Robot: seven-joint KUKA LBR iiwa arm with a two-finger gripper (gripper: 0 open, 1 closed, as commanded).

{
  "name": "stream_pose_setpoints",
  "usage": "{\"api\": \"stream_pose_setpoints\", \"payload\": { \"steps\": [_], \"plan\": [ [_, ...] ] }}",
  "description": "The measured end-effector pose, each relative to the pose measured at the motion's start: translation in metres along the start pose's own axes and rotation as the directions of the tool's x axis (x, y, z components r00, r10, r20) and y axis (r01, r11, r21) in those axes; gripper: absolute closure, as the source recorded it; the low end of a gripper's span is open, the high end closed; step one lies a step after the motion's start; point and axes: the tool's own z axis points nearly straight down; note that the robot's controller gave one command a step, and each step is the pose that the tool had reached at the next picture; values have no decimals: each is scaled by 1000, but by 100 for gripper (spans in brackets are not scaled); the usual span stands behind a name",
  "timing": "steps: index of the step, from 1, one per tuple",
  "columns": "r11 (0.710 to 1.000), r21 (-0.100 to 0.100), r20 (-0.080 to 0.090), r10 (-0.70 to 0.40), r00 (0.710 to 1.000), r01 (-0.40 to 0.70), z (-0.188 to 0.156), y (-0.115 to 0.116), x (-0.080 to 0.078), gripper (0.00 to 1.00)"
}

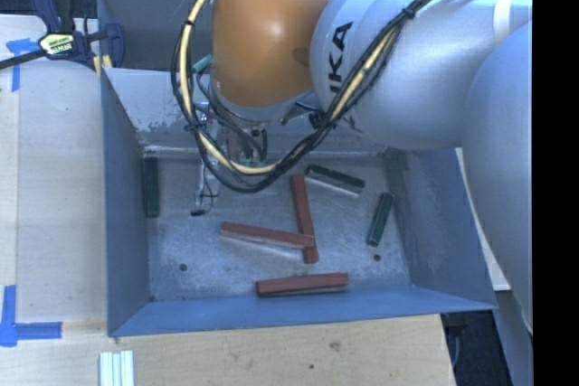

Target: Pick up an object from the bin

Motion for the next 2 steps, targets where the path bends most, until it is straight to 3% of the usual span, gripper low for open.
{"api": "stream_pose_setpoints", "payload": {
  "steps": [1,2],
  "plan": [
    [1000,4,-7,4,1000,-4,80,-29,0,0],
    [999,5,-7,42,999,-42,147,-44,-5,0]
  ]
}}
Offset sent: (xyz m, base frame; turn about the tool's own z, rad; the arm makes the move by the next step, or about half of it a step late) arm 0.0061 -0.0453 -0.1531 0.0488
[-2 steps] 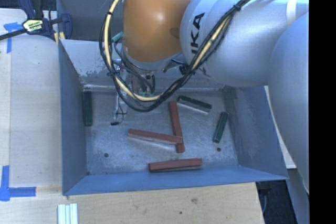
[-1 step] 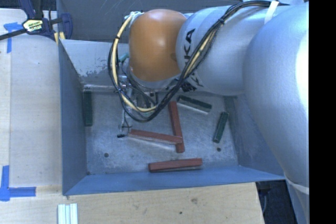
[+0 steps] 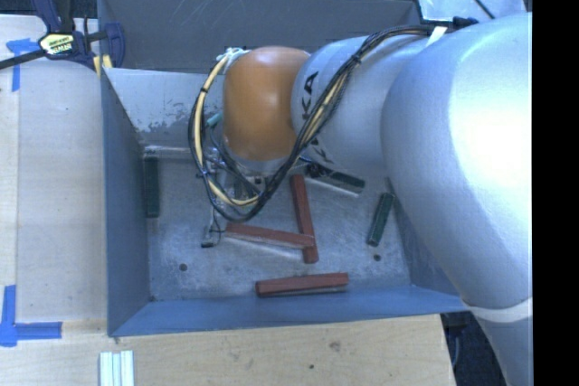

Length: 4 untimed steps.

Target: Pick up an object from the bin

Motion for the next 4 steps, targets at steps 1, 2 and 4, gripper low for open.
{"api": "stream_pose_setpoints", "payload": {
  "steps": [1,2,4],
  "plan": [
    [1000,0,-2,-5,1000,5,9,-19,33,0],
    [998,2,-5,-64,998,64,5,-75,27,0],
    [1000,1,-3,-21,1000,21,-15,-81,11,0]
  ]
}}
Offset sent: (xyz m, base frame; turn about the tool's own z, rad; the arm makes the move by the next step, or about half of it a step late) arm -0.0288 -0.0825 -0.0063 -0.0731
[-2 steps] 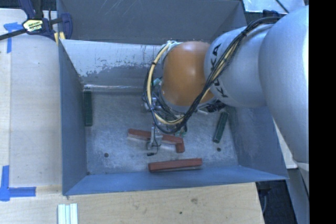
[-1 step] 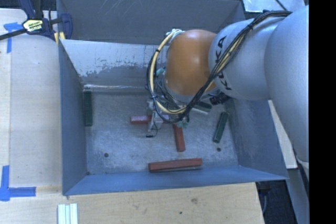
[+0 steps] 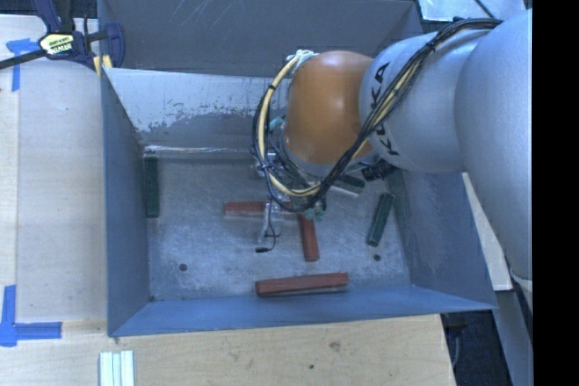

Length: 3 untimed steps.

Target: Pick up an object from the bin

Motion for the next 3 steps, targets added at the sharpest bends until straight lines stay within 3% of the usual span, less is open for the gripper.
{"api": "stream_pose_setpoints", "payload": {
  "steps": [1,2,3],
  "plan": [
    [1000,0,0,1,1000,-1,0,0,0,100],
    [1000,0,0,1,1000,-1,0,0,0,100],
    [998,0,-7,-61,998,61,-36,-12,-12,100]
  ]
}}
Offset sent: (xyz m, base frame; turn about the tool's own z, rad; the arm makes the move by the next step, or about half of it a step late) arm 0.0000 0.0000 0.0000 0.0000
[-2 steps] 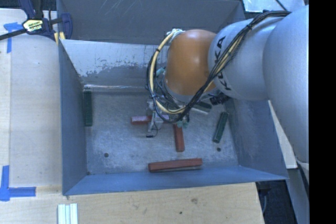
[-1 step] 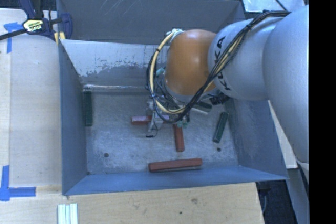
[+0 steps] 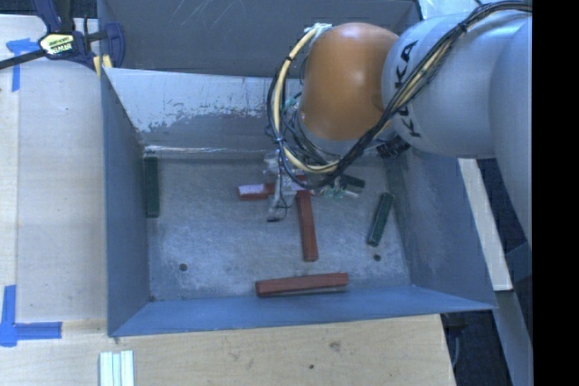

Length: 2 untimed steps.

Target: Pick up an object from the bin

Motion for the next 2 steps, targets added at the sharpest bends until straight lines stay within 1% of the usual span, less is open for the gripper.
{"api": "stream_pose_setpoints", "payload": {
  "steps": [1,2],
  "plan": [
    [999,2,-1,-37,999,37,-58,5,37,100],
    [999,0,0,-41,999,41,-119,-9,39,100]
  ]
}}
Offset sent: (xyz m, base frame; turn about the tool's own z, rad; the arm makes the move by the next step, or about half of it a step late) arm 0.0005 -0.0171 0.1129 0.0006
